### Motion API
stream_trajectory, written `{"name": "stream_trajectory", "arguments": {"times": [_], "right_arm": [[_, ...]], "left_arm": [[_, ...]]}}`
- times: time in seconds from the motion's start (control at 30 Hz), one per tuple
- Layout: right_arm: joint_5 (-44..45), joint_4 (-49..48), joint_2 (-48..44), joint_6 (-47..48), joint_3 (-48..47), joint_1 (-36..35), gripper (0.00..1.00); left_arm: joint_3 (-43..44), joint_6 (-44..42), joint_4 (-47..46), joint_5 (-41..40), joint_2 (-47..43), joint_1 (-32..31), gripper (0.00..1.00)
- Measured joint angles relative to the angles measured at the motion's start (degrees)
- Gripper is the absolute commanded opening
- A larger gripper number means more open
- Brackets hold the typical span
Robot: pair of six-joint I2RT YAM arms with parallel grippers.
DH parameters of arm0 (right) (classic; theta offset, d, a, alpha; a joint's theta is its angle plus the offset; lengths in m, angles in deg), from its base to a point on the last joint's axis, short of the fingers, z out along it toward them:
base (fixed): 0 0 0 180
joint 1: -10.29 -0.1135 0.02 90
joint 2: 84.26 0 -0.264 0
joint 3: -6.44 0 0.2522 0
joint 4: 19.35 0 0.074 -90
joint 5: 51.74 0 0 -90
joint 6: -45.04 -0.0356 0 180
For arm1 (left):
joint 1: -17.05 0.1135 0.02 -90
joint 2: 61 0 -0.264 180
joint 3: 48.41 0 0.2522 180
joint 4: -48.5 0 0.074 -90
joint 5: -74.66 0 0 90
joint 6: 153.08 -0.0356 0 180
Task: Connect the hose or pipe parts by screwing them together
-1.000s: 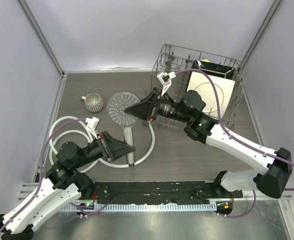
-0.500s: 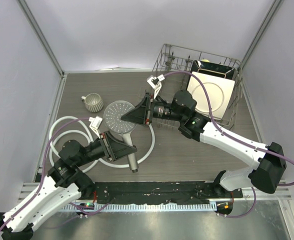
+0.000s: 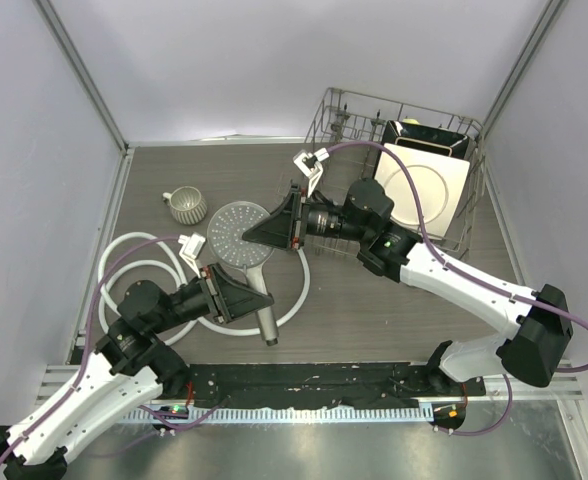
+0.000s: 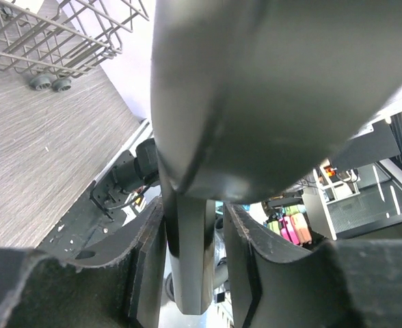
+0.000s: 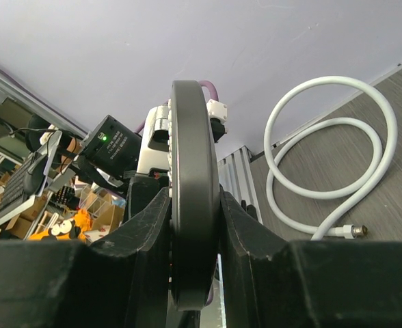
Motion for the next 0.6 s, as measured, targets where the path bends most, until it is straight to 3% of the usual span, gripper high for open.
{"name": "stream_trajectory", "arguments": {"times": [0.1, 0.23, 0.27, 0.3, 0.33, 0.47, 0.6], "right_arm": [[-0.20, -0.02, 0.15, -0.44, 0.00, 0.17, 0.01], [-0.37, -0.09, 0.35, -0.76, 0.00, 0.31, 0.05], [-0.37, -0.04, 0.37, -0.74, 0.00, 0.31, 0.14], [-0.35, -0.04, 0.37, -0.70, 0.00, 0.31, 0.45], [-0.28, 0.02, 0.37, -0.63, 0.00, 0.31, 0.58], [3.26, 5.68, 0.37, 1.07, -2.19, 0.26, 0.73], [11.43, 15.28, -2.60, 5.92, -3.87, 1.07, 0.75]], "left_arm": [[-0.63, 0.44, -0.68, 0.07, 0.00, 0.09, 0.31], [-1.55, 2.05, -1.62, 0.07, -0.20, 0.31, 0.00], [-1.77, 2.67, -1.84, 0.09, -0.35, 0.31, 0.00], [-2.03, 2.95, -2.01, -0.02, -0.55, 0.31, 0.00], [-2.21, 3.06, -2.10, -0.13, -0.66, 0.31, 0.00], [-2.49, 2.36, 0.35, -1.31, -0.87, 0.22, 0.00], [0.63, -3.15, 11.65, -6.91, 0.07, 0.11, 0.00]]}}
